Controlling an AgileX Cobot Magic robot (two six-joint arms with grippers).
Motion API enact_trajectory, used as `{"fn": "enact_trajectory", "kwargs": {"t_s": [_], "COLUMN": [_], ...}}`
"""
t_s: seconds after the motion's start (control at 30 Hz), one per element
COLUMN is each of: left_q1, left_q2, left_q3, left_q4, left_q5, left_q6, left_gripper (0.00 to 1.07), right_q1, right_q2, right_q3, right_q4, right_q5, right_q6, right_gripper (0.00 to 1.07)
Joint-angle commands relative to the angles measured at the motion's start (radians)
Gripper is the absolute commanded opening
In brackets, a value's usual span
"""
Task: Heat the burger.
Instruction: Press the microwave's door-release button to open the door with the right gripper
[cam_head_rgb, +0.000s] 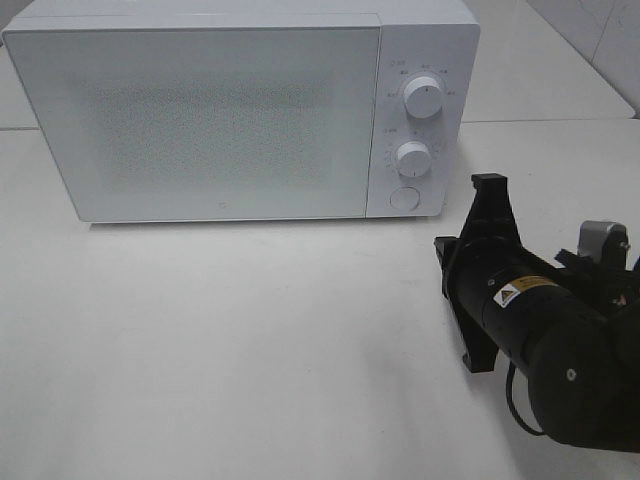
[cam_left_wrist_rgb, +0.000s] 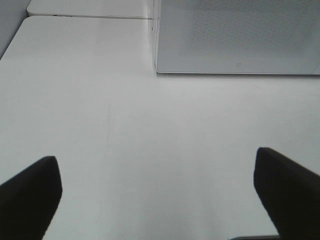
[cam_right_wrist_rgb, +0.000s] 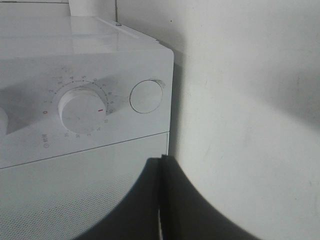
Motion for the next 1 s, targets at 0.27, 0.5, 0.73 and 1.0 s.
{"fn": "enact_trajectory", "kwargs": {"t_s": [0.27, 0.5, 0.73, 1.0], "left_q1": [0.002, 0.002, 0.002, 0.002], "left_q2": [-0.024, -0.024, -0.024, -0.024], "left_q3": [0.000, 0.000, 0.000, 0.000], "left_q4": [-0.004, -0.004, -0.004, -0.004], "left_q5": [-0.009, -0.009, -0.009, -0.009], "left_q6": [0.000, 0.000, 0.000, 0.000], "left_gripper": [0.98, 0.98, 0.98, 0.98], "right_q1": [-0.008, -0.088, -0.137, -0.155], "right_q2": [0.098, 0.120, 0.159, 0.223], "right_q3": [-0.122, -0.200, -0.249, -0.309], "right_q4": [0.036, -0.016, -0.059, -0.110], "right_q5": [0.000, 0.033, 0.075, 0.089], "right_q6": [0.005, -0.046, -0.032, 0.010], "right_gripper": [0.00, 0.00, 0.00, 0.00]}}
